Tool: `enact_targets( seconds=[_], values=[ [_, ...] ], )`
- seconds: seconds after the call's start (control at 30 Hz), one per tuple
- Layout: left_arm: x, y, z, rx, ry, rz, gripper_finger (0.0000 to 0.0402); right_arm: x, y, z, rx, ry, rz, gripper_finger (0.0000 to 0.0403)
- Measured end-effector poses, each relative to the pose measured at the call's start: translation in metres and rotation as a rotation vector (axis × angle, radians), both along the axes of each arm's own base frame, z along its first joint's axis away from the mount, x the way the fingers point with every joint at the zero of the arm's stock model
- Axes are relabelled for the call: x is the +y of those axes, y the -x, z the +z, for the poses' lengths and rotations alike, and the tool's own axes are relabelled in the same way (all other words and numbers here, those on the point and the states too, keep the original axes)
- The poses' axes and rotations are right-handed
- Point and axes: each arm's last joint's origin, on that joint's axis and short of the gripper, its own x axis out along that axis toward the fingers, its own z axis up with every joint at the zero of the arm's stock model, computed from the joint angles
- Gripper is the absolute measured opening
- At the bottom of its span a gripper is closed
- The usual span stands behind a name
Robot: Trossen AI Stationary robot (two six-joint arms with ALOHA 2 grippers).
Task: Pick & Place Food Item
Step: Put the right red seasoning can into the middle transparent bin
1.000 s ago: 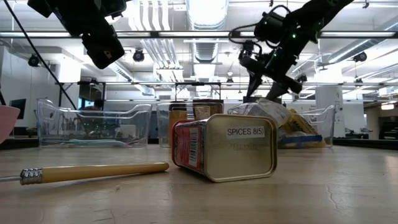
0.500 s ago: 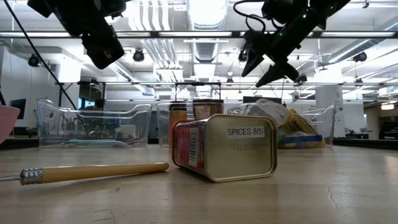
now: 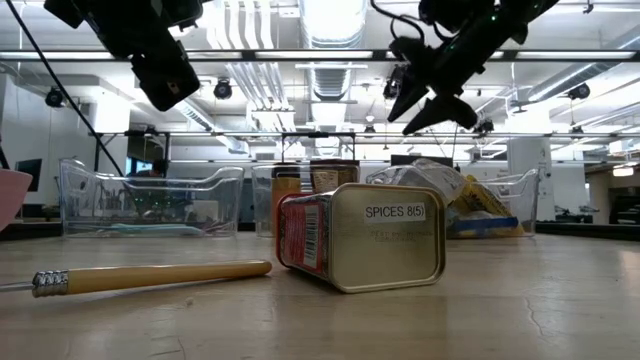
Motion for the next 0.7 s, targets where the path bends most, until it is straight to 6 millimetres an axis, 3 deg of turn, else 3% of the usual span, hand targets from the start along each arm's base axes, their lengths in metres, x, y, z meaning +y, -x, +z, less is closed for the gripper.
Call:
enact_targets(
  seconds=[0.23, 0.7],
  values=[
    [0.0, 0.0, 0.0, 0.01, 0.022, 0.019, 0.0132, 0.036, -0.01, 0.0, -0.018, -0.056, 0.198, 0.0147],
    [0.0, -0.002, -0.001, 0.023, 0.056, 0.045, 0.0132, 0.147, -0.022, -0.006, -0.029, -0.023, 0.605, 0.0144]
  ],
)
